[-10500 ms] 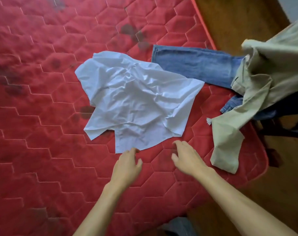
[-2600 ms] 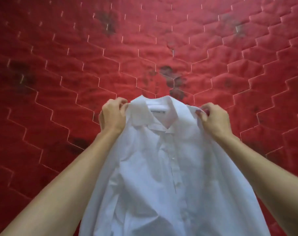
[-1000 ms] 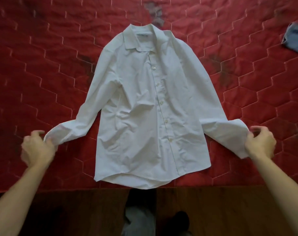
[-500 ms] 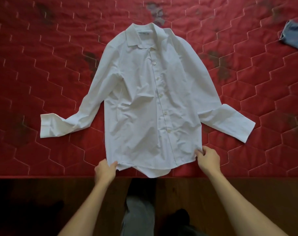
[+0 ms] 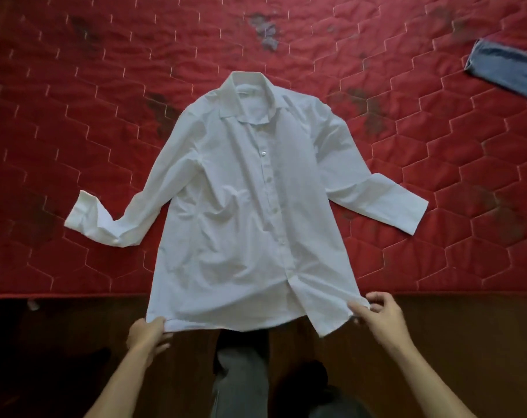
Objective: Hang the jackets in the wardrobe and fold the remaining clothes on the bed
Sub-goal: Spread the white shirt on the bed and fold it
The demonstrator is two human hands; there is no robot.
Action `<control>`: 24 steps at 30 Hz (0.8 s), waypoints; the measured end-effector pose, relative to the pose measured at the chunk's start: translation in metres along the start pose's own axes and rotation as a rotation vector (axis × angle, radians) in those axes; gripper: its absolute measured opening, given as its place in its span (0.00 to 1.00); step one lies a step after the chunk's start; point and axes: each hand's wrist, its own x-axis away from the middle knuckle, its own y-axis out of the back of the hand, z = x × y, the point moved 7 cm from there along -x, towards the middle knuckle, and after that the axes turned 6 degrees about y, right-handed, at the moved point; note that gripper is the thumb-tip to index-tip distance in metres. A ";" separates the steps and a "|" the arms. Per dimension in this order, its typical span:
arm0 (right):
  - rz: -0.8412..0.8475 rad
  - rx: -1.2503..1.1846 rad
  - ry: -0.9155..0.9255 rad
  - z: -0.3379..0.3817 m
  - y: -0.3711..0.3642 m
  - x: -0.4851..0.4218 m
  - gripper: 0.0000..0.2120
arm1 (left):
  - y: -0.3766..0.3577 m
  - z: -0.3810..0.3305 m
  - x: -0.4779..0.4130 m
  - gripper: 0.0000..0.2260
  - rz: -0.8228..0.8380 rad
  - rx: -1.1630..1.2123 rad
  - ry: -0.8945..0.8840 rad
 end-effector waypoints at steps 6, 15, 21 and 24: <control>0.237 0.118 0.118 0.024 -0.034 0.000 0.19 | -0.036 -0.051 0.069 0.27 -0.271 -0.580 -0.536; 0.285 -0.030 0.181 0.053 -0.070 -0.020 0.10 | -0.150 -0.118 0.141 0.18 -0.103 -0.859 -1.130; -0.288 0.018 -0.011 0.063 -0.011 -0.100 0.14 | -0.166 -0.181 0.147 0.12 -0.059 -0.768 -1.136; -0.328 -0.557 -0.227 0.085 0.001 -0.146 0.17 | -0.187 -0.227 0.162 0.12 0.013 -0.699 -1.195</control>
